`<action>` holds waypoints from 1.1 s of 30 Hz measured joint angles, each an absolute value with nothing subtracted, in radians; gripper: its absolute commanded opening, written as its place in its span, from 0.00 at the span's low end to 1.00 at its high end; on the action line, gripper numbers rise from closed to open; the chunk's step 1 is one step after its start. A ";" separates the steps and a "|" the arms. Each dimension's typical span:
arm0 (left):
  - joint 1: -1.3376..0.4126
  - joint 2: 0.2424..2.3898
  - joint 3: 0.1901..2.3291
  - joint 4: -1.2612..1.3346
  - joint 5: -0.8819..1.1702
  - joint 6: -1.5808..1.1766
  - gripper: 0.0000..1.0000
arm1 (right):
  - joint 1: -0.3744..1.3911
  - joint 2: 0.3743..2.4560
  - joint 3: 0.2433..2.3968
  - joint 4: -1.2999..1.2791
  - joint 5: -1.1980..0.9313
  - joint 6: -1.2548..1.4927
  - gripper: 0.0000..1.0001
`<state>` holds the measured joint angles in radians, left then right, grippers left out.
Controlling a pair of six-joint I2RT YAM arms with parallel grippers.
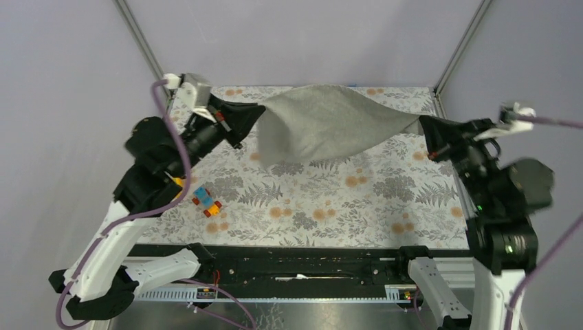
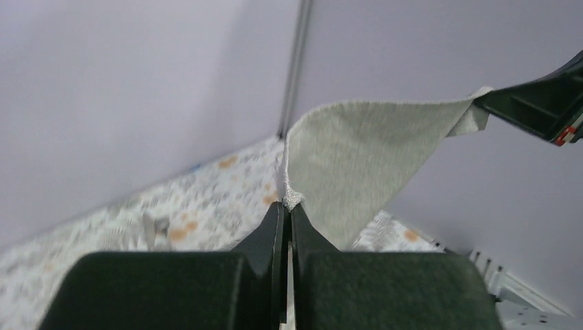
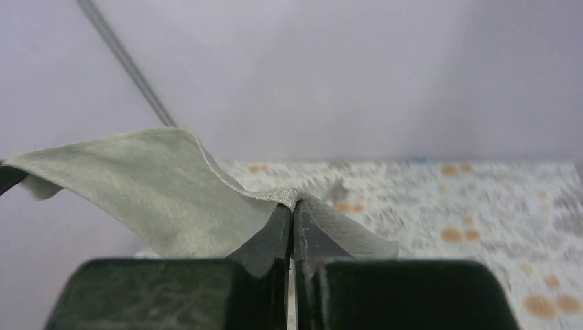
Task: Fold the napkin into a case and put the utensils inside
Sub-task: Flatten out the crumpled napkin at the center of the board.
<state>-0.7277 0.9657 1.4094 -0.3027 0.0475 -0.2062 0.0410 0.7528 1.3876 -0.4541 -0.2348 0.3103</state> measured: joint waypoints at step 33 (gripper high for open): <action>-0.722 2.360 1.884 0.186 -0.297 0.068 0.76 | -0.109 1.988 1.546 -0.065 0.721 0.043 0.42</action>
<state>-0.7216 2.3596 1.8835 0.1856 -0.2974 0.0681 -0.1093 1.9884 1.5463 -0.0650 0.7208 0.0429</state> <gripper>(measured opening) 0.536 0.065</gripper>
